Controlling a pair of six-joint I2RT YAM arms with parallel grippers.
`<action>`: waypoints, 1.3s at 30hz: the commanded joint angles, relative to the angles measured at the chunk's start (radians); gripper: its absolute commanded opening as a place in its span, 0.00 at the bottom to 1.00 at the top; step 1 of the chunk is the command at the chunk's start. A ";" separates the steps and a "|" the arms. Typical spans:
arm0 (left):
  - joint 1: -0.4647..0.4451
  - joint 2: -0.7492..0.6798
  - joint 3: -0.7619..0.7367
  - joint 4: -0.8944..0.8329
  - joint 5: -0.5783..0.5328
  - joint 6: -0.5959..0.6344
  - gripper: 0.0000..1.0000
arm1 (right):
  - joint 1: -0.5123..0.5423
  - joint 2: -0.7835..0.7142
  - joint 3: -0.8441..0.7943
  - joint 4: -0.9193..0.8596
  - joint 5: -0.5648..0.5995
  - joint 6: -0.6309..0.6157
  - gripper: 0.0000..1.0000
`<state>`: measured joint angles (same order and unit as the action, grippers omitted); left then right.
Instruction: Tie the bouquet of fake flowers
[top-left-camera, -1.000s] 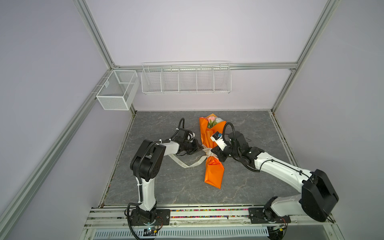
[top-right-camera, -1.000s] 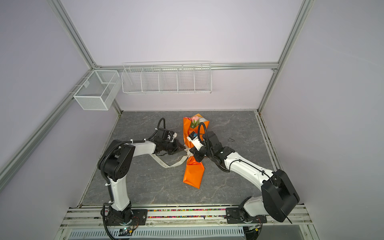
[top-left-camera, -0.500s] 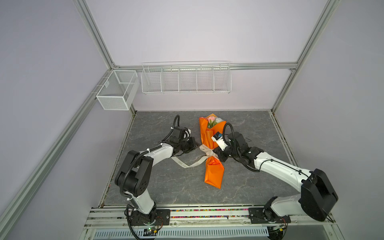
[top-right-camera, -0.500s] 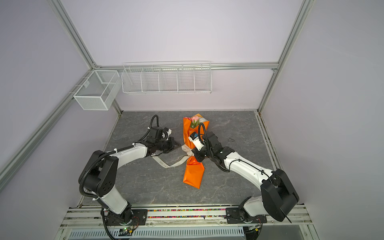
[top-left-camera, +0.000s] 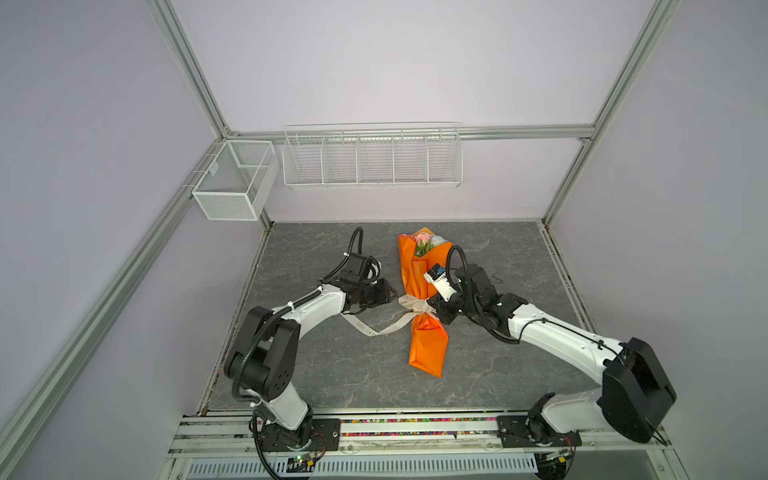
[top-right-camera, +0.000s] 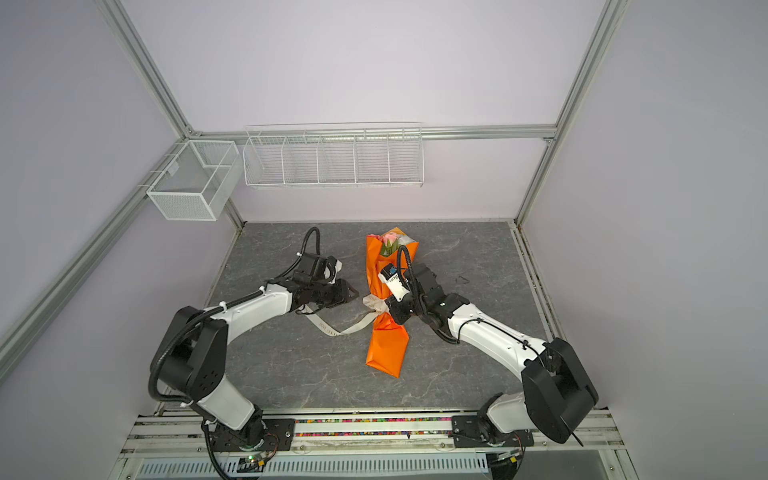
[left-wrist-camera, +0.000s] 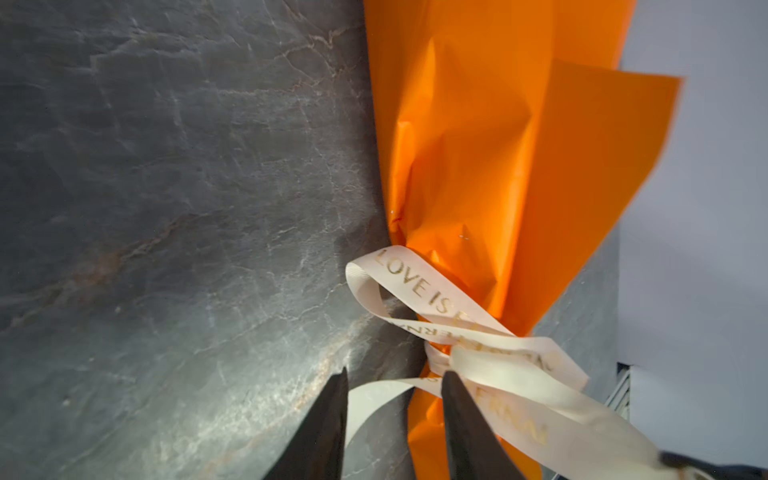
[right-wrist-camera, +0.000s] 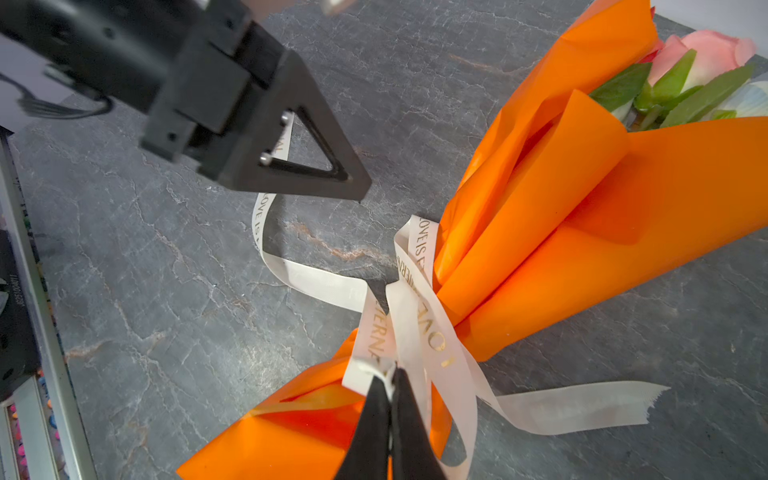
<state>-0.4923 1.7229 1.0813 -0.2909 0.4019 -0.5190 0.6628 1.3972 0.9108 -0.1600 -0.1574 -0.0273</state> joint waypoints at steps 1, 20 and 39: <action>-0.008 0.090 0.114 -0.153 -0.021 0.202 0.40 | 0.001 0.000 0.020 -0.015 0.001 -0.022 0.07; -0.037 0.256 0.300 -0.230 0.068 0.716 0.50 | 0.001 0.023 0.025 -0.009 0.004 -0.026 0.07; -0.038 0.343 0.359 -0.259 0.196 0.825 0.50 | -0.001 0.022 0.021 -0.016 0.015 -0.034 0.07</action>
<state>-0.5247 2.0392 1.4124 -0.5079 0.5613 0.2523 0.6628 1.4094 0.9146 -0.1673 -0.1490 -0.0387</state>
